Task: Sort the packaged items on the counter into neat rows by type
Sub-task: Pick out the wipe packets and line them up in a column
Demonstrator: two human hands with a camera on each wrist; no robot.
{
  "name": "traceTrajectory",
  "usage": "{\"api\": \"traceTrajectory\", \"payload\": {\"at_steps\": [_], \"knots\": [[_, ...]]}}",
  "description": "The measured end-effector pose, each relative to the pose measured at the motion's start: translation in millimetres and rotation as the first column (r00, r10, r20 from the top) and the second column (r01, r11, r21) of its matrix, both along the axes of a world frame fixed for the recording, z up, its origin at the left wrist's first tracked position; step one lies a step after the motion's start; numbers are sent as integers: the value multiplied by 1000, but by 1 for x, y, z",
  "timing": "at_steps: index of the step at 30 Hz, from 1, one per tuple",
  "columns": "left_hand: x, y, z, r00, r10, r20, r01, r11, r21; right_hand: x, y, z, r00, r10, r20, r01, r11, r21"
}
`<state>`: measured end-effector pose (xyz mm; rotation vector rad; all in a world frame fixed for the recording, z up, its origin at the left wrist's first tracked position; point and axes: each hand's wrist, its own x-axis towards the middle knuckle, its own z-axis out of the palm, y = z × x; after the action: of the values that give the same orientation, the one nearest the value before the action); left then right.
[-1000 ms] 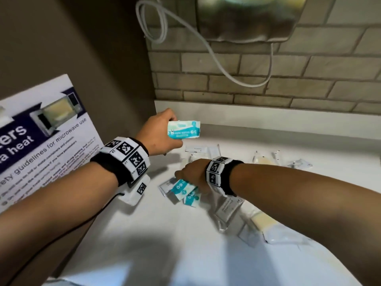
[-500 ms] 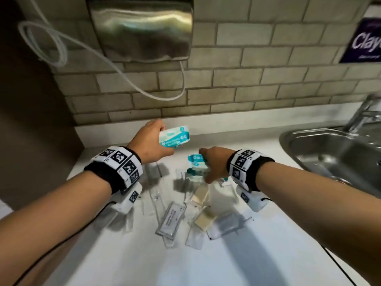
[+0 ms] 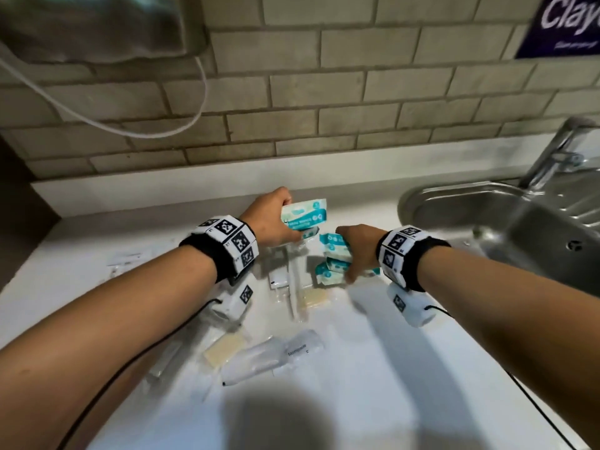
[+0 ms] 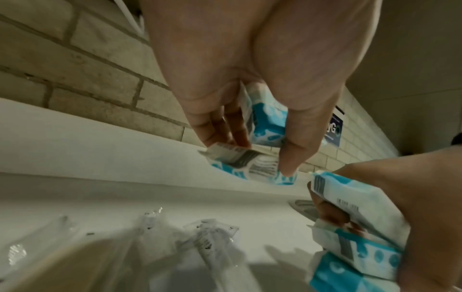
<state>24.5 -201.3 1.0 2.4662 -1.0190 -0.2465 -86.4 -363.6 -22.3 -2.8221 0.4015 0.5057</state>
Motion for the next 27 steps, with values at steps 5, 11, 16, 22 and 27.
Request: {"api": "traceTrajectory", "payload": {"at_steps": [5,11,16,22,27], "knots": [[2,-15,-7,999,39,24,-39,999,10,12,-17,-13,998,41,44,-40,999,-16],[9,-14,-9,996,82,25,-82,997,10,26,-16,-24,996,75,49,-76,997,26],[12,-4,-11,991,134,29,-132,990,-58,30,-16,-24,993,70,100,-72,997,15],[6,11,2,987,159,22,-156,982,-105,20,-10,-1,983,95,156,-101,995,27],[-12,19,13,987,160,31,-155,980,-121,5,4,8,977,81,198,-103,989,104]]}}
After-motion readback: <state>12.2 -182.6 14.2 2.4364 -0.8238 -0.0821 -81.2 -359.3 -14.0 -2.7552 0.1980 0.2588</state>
